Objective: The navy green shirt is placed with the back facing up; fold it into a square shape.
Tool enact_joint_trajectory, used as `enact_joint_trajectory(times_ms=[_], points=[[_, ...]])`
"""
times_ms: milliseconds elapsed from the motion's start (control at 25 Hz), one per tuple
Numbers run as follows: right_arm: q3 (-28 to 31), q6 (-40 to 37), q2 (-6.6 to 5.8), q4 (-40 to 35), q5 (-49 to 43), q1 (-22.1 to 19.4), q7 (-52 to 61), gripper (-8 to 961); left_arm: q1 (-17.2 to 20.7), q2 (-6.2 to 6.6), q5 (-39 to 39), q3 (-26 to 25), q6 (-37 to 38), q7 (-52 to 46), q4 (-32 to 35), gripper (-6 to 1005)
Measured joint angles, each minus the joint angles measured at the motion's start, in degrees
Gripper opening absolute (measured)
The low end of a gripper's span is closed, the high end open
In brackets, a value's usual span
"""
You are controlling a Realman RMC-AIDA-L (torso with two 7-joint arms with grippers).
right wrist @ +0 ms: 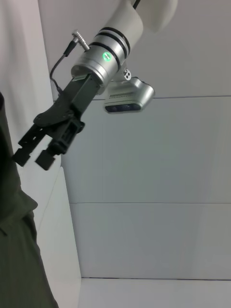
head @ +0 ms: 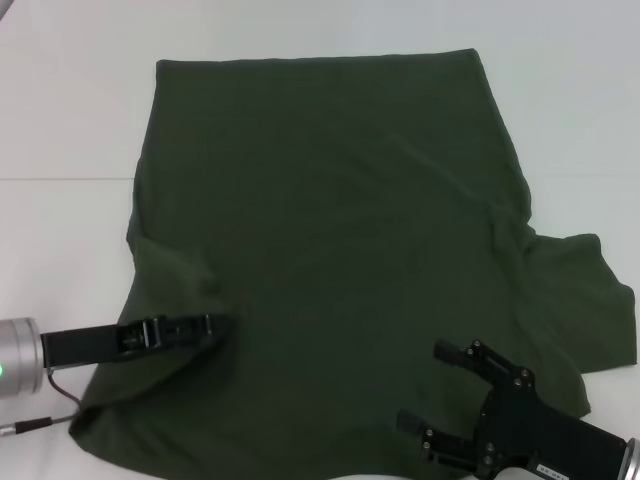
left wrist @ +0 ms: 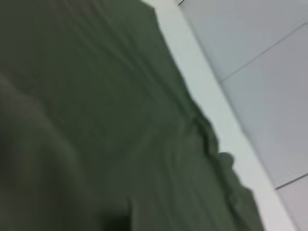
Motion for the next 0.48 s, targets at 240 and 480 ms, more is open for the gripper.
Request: enact_joint_trajectory(times_ms=[240,480], points=[[0.0,0.1,0.00,0.0,0.0,0.1,0.1,942,0.0,1.74,-3.0,-0.1,0.8,3.0,-4.1,754],[0.0,0.2,0.00,0.0,0.0,0.2,0.1,941,0.7,1.81,-3.0,-0.2,-1.4,7.3,-4.0,769]])
